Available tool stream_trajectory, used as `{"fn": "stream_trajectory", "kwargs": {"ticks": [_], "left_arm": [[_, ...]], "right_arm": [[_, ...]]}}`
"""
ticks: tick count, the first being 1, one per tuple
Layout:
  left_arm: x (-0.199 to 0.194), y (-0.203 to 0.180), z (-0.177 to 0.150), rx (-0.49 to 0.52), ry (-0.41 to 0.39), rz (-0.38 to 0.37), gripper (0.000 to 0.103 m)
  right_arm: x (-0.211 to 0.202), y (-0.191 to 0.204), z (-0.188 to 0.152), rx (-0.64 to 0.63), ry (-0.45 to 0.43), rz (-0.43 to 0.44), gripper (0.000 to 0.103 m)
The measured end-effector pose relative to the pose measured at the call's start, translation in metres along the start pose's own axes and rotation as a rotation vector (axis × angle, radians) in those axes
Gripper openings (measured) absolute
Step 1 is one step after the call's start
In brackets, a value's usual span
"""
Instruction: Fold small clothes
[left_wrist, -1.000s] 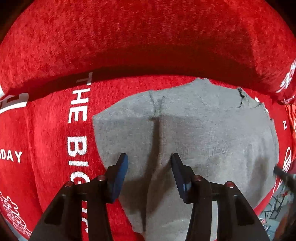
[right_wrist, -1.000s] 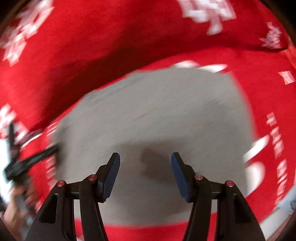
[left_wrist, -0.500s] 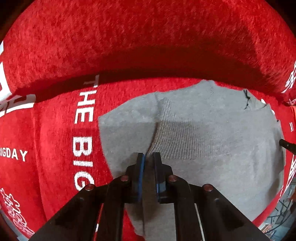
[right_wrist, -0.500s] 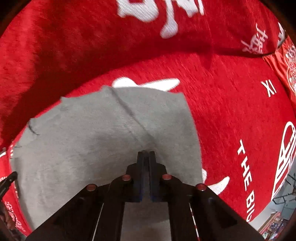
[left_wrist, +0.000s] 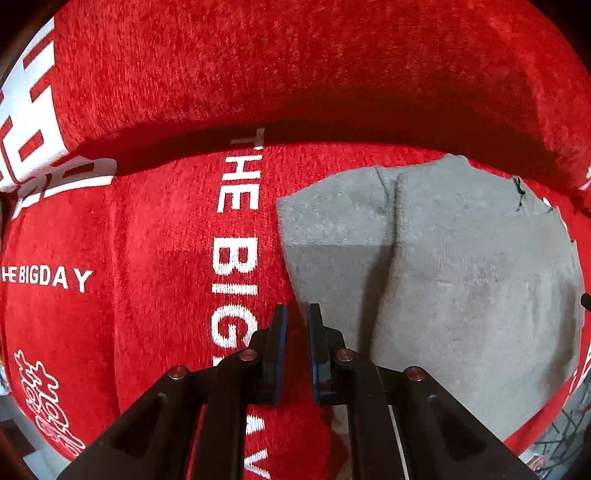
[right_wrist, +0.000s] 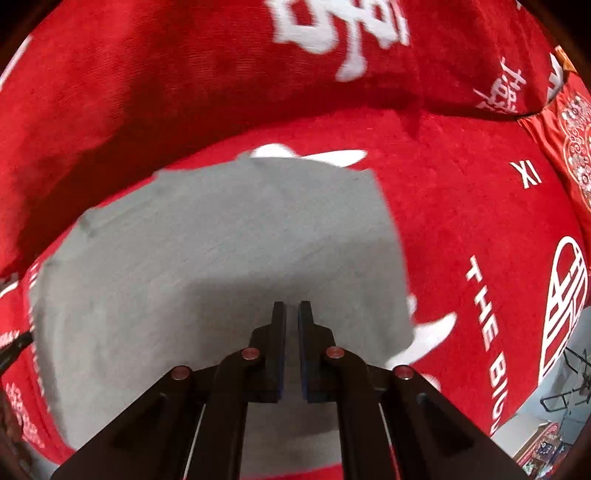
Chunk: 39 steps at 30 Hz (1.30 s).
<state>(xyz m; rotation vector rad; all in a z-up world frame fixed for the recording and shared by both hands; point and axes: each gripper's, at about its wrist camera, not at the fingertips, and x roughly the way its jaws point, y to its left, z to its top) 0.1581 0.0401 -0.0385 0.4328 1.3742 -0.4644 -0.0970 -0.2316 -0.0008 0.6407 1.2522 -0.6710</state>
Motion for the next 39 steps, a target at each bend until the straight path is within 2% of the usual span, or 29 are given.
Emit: {"fn": "stream_trajectory", "kwargs": {"ticks": [3,9,12,15,16,18,19,20,21,22,24,29,31,34,39], "left_arm": [[-0.002,-0.002,-0.005,0.012,0.002,0.004,0.012],[-0.001,-0.002,-0.010,0.011,0.032,0.000,0.012],[-0.001,-0.002,-0.014,0.005,0.050,0.012,0.013],[0.002,0.001,-0.019,-0.012,0.079,0.027,0.013],[0.000,0.001,-0.022,-0.020,0.080,0.021,0.013],[0.000,0.004,-0.025,-0.032,0.077,0.006,0.013],[-0.002,0.004,-0.027,-0.035,0.075,0.002,0.028],[-0.001,0.006,-0.029,-0.036,0.076,0.007,0.050],[-0.002,0.007,-0.031,-0.040,0.072,0.030,0.096],[-0.006,0.009,-0.033,-0.046,0.041,0.068,0.103],[-0.014,0.009,-0.037,-0.032,-0.005,0.097,0.103],[-0.014,0.016,-0.043,-0.067,0.015,0.115,0.103],[-0.018,0.018,-0.046,-0.085,-0.002,0.156,0.103],[-0.019,0.019,-0.048,-0.088,-0.008,0.172,0.103],[-0.012,0.019,-0.044,-0.073,0.036,0.161,0.103]], "right_arm": [[-0.008,0.019,-0.016,-0.013,0.017,0.068,0.007],[-0.008,0.060,-0.050,-0.010,0.111,0.201,0.008],[-0.005,0.073,-0.063,-0.024,0.145,0.240,0.012],[-0.004,0.084,-0.074,-0.051,0.165,0.250,0.028],[-0.004,0.087,-0.077,-0.056,0.171,0.254,0.037],[-0.002,0.092,-0.081,-0.064,0.179,0.270,0.041],[-0.003,0.095,-0.084,-0.070,0.185,0.279,0.041],[0.000,0.100,-0.085,-0.077,0.190,0.289,0.042],[0.000,0.103,-0.087,-0.083,0.195,0.299,0.044],[0.000,0.107,-0.091,-0.091,0.202,0.311,0.048],[0.000,0.113,-0.093,-0.100,0.211,0.326,0.050],[0.001,0.127,-0.105,-0.111,0.239,0.359,0.050],[0.000,0.131,-0.111,-0.107,0.246,0.375,0.050],[0.000,0.135,-0.117,-0.090,0.257,0.404,0.052],[0.009,0.125,-0.130,0.053,0.312,0.533,0.053]]}}
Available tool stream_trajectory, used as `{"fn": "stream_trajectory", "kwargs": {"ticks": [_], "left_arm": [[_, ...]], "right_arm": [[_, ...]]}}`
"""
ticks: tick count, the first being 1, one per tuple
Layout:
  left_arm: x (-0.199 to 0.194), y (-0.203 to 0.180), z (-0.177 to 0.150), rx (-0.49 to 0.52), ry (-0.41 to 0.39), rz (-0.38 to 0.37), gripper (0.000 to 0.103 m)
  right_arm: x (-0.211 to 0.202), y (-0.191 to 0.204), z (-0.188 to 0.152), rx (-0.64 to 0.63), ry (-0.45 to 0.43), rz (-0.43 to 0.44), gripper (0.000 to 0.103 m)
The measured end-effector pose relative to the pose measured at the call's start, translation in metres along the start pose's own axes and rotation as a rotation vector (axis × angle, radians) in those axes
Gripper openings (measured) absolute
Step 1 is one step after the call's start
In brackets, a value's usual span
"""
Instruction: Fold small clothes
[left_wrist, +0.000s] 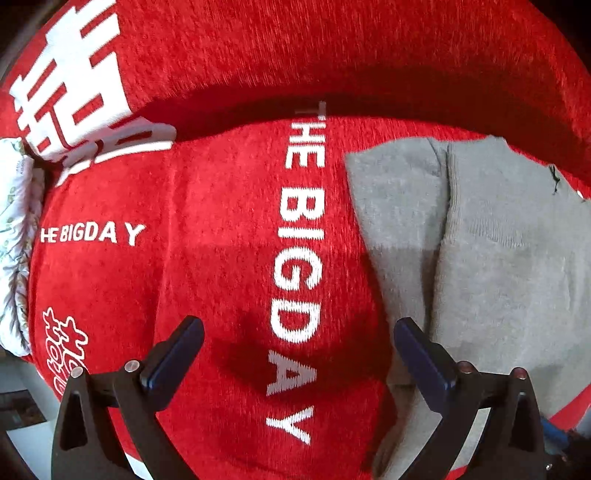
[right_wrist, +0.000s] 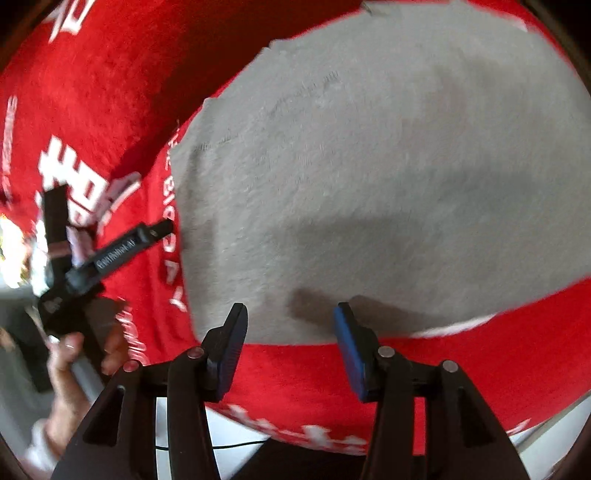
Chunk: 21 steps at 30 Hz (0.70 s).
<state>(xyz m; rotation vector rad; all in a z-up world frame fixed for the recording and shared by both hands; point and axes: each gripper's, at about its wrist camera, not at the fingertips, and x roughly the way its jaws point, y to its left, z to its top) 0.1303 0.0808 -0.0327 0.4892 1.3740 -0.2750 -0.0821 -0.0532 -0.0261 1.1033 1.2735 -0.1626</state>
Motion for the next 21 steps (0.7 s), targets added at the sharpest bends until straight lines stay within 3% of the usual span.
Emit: {"fn": "stream_trajectory", "kwargs": {"ticks": [9,16,21], "left_arm": [[0.005,0.018,-0.003,-0.030,0.024,-0.172,0.103],[0.021,0.032,-0.002,-0.063,0.091,-0.297,0.103],[0.023,0.029,-0.004,-0.077,0.118,-0.461,0.103]], "right_arm": [[0.016,-0.033,-0.021,0.277,-0.015,0.273,0.053],[0.040,-0.049,-0.039,0.416,-0.044,0.351,0.057],[0.055,-0.049,-0.041,0.532,-0.095,0.467,0.059]]}}
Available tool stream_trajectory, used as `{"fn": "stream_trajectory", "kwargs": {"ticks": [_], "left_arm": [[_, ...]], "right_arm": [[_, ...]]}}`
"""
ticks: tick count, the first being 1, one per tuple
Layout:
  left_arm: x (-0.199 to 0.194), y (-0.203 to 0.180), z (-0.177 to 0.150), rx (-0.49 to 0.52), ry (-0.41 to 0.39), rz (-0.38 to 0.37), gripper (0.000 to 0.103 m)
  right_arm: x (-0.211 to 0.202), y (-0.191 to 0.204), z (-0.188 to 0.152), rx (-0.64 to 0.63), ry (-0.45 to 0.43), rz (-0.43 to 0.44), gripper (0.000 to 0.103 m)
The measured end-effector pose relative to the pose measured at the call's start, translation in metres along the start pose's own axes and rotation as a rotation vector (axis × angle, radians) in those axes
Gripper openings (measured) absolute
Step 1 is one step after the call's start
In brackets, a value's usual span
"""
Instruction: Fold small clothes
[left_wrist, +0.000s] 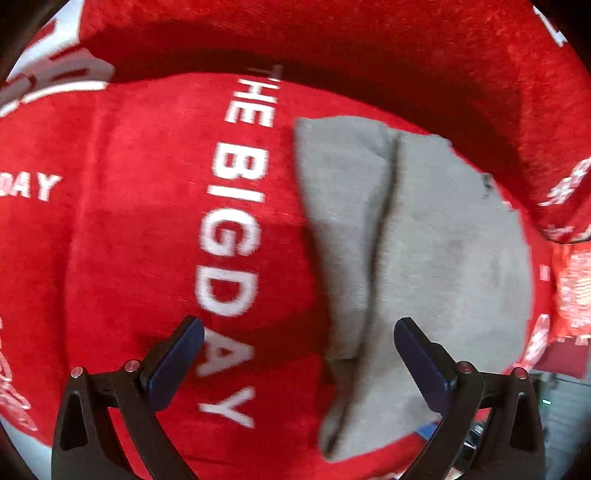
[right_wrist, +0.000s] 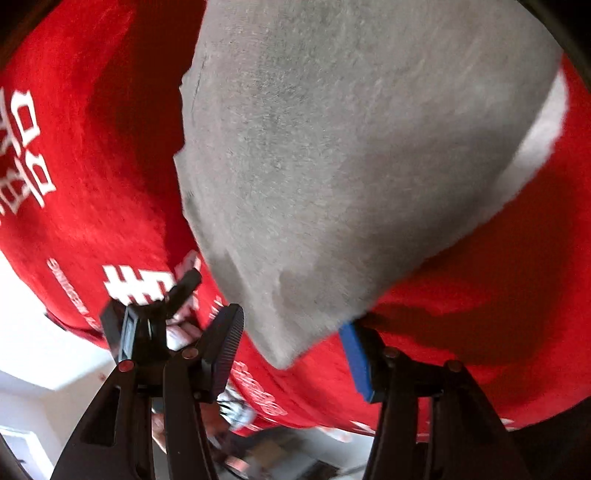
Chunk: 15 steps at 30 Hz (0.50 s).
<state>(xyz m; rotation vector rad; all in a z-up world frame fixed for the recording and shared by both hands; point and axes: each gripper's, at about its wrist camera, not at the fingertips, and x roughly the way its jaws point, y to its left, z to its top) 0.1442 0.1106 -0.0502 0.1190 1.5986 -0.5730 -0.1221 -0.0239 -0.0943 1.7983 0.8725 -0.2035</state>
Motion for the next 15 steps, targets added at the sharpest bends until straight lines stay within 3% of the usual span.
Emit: {"fn": "stream_trajectory", "kwargs": {"ticks": [3,4,5,6,7,13,15], "left_arm": [[0.005,-0.001,0.000,-0.014,0.022,-0.090,0.103],[0.007,-0.002,0.001,-0.021,0.034,-0.123,0.103],[0.009,-0.002,0.002,-0.025,0.041,-0.141,0.103],[0.010,-0.005,0.003,-0.029,0.049,-0.158,0.103],[0.012,-0.006,0.005,-0.033,0.061,-0.186,0.103],[0.022,-0.020,0.009,-0.050,0.121,-0.311,0.103],[0.027,-0.027,0.014,-0.053,0.134,-0.356,0.103]], "right_arm": [[0.011,0.006,0.006,0.034,-0.013,0.049,0.059],[0.015,0.007,0.009,0.059,-0.012,0.067,0.053],[0.017,0.007,0.012,0.080,-0.010,0.084,0.029],[0.018,0.007,0.014,0.095,-0.006,0.095,0.014],[0.017,0.008,0.017,0.102,-0.003,0.113,0.009],[-0.007,0.044,0.021,-0.023,0.021,0.237,0.008],[-0.013,0.057,0.022,-0.067,0.024,0.243,0.008]]}}
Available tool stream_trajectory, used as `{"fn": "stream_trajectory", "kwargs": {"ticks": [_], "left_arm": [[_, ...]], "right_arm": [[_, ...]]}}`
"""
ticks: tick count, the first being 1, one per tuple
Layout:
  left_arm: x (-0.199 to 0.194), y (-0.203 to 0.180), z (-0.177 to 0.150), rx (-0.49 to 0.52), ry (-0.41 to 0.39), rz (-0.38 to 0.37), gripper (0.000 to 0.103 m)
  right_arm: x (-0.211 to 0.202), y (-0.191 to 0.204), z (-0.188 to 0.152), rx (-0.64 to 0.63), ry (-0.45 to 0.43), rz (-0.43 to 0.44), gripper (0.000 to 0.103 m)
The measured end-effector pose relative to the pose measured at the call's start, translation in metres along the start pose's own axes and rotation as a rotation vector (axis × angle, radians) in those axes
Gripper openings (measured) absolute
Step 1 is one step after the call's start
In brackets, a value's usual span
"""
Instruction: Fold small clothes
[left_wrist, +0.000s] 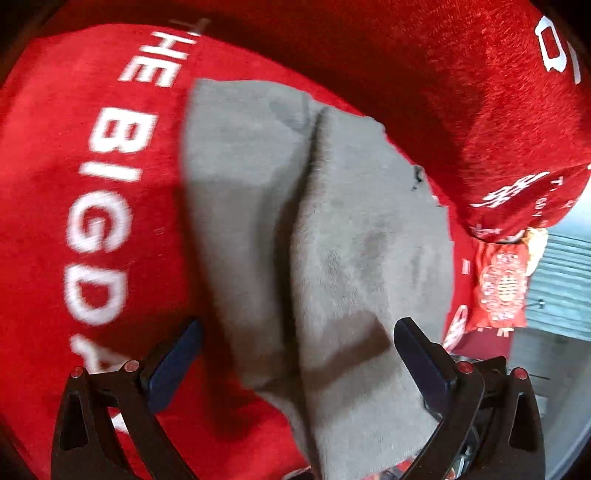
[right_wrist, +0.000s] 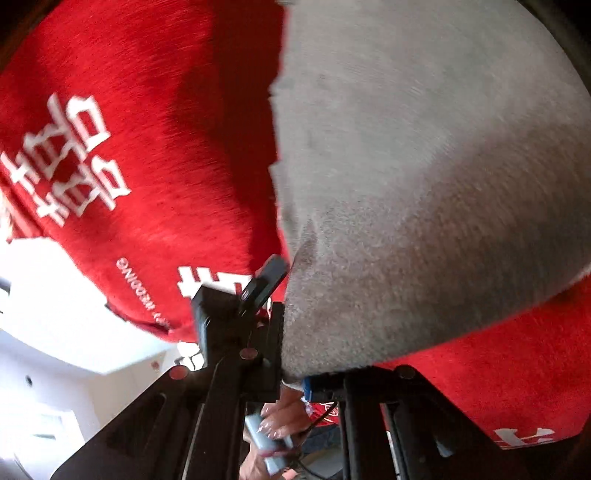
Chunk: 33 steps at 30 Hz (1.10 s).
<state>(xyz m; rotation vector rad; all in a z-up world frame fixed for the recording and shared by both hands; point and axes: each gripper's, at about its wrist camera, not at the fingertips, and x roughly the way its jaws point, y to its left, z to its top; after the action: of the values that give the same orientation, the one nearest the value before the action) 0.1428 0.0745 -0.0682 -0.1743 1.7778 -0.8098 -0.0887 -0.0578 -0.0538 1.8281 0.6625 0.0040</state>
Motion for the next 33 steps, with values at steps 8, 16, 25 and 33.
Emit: {"fn": "stream_trajectory", "kwargs": {"ticks": [8,16,25,33], "left_arm": [[0.027,-0.060,0.022,0.107,0.000,-0.038,0.102],[0.053,-0.083,0.020,0.191,0.020,0.189,0.068],[0.063,-0.100,0.020,0.221,-0.004,0.297,0.032],[0.037,-0.109,0.016,0.191,-0.041,0.261,0.016]], "right_arm": [[0.000,0.007,-0.004,-0.092,0.079,-0.091,0.008],[-0.001,0.003,-0.009,-0.290,0.294,-0.469,0.019],[-0.036,0.064,0.066,-0.553,0.050,-0.625,0.002],[-0.002,0.044,0.087,-0.686,0.141,-0.754,0.001]]}}
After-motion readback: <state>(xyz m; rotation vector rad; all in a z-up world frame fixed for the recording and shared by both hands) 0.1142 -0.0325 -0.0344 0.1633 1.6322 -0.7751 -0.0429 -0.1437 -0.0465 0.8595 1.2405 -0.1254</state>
